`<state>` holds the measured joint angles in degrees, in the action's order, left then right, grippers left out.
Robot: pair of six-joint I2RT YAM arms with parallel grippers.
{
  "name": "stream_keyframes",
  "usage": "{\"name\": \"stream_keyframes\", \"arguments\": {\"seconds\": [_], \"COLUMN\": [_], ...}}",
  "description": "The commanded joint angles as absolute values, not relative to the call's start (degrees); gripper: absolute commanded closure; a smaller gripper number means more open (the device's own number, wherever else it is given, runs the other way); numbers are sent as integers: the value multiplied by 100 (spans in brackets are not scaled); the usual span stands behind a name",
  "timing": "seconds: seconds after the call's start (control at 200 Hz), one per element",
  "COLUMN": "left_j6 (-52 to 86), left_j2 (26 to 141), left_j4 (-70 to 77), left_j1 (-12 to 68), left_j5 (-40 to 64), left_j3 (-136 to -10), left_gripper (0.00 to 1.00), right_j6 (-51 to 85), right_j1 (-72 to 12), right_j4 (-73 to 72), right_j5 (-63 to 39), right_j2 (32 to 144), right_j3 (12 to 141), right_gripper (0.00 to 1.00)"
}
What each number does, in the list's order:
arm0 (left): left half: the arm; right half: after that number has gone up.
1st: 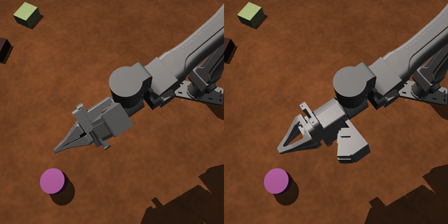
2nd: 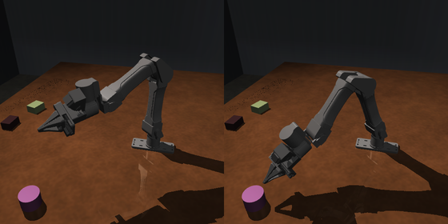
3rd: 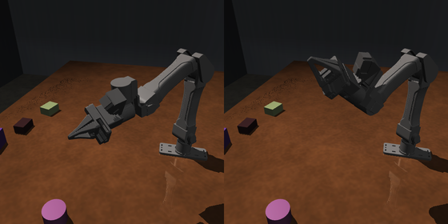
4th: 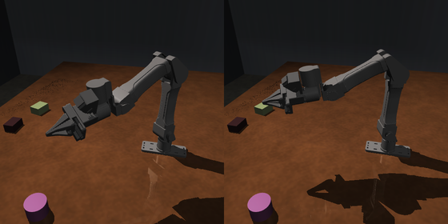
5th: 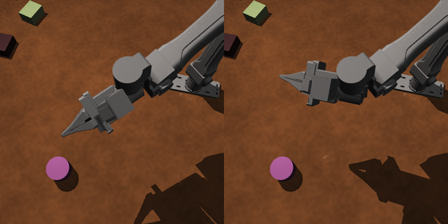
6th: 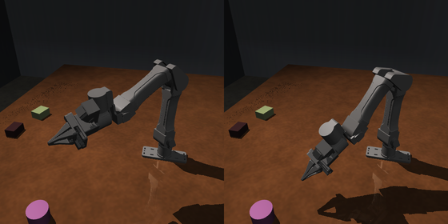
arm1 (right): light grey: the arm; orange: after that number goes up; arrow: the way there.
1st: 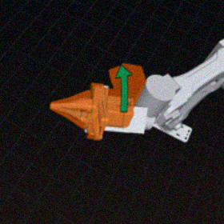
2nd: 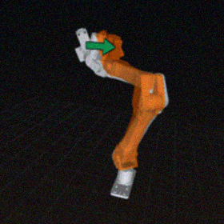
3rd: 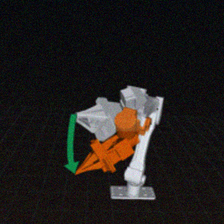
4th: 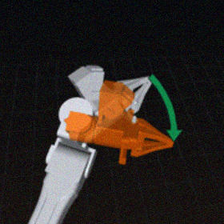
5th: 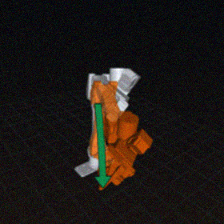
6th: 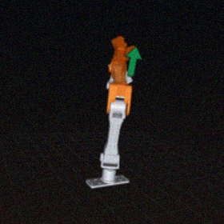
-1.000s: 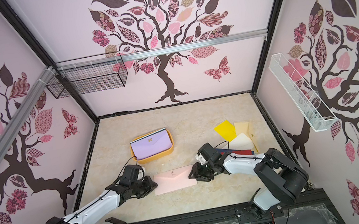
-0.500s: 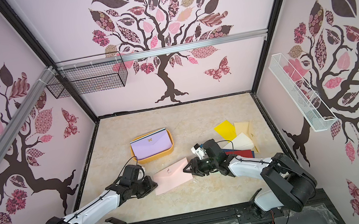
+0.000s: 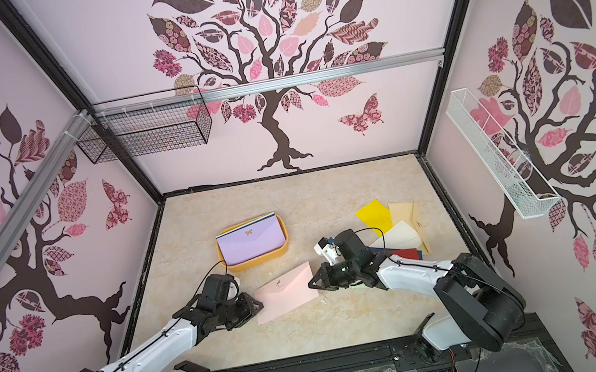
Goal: Put the sealed envelopes into the storage box
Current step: Pick up the envelope from the center of the board.
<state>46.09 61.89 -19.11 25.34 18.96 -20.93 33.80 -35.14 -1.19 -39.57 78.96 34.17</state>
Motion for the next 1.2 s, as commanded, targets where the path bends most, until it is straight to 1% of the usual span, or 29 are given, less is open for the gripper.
{"name": "stream_keyframes", "arguments": {"seconds": [0.0, 0.06, 0.175, 0.22, 0.245, 0.32, 0.4, 0.425, 0.505, 0.545, 0.565, 0.595, 0.705, 0.74, 0.86, 0.965, 1.055, 1.195], "left_j6": [4649, 4572, 4255, 4094, 3904, 3066, 1929, 1564, 354, 87, -74, -337, -894, -1183, -1980, -2646, -2754, -2859], "left_j2": [5659, 5296, 4627, 4408, 4325, 4253, 4481, 4636, 5287, 5564, 5690, 5856, 6398, 6510, 6672, 6752, 6838, 6683], "left_j4": [-2677, -3080, -3938, -4208, -4356, -4722, -5031, -5105, -5670, -5818, -5856, -5895, -6030, -6219, -6984, -7283, -7556, -7548], "left_j1": [2550, 2555, 2551, 2541, 2535, 2524, 2522, 2522, 2547, 2842, 2986, 3098, 3122, 3122, 3119, 3126, 3127, 3120], "left_j5": [1931, 1956, 1871, 1819, 1790, 1838, 1723, 1804, 2410, 2003, 1971, 2210, 3230, 3381, 3046, 2748, 2497, 2927], "left_j3": [-2372, -2702, -3565, -3939, -4182, -4890, -5721, -5989, -6949, -7335, -7478, -7628, -8016, -8147, -8548, -8635, -8626, -8216], "left_gripper": [58, 54, 50, 46, 43, 37, 28, 26, 26, 26, 26, 26, 26, 27, 25, 26, 27, 29], "right_j6": [2368, 2077, 1622, 1488, 1439, 1321, 1160, 1117, 889, 714, 628, 503, -12, -149, -346, -478, -522, -520], "right_j1": [-3475, -3478, -3486, -3484, -3485, -3485, -3488, -3488, -3487, -3489, -3485, -3483, -3486, -3489, -3535, -3707, -3764, -3772], "right_j4": [489, 531, 792, 894, 920, 867, 720, 635, 450, 466, 485, 541, 977, 1114, 1210, 1251, 1283, 1288], "right_j5": [-3820, -3989, -4128, -4128, -4132, -4244, -4488, -4559, -4717, -4786, -4805, -4824, -4946, -4973, -5068, -5114, -5093, -5075], "right_j2": [7458, 7170, 6647, 6458, 6374, 6138, 5944, 5886, 5707, 5628, 5600, 5560, 5549, 5559, 5586, 5573, 5526, 5416], "right_j3": [3667, 3682, 3796, 3846, 3859, 3884, 3881, 3862, 3805, 3827, 3853, 3900, 4173, 4266, 4333, 4289, 4267, 4234], "right_gripper": [100, 100, 100, 100, 100, 100, 100, 100, 100, 100, 100, 100, 100, 100, 100, 100, 100, 100]}}
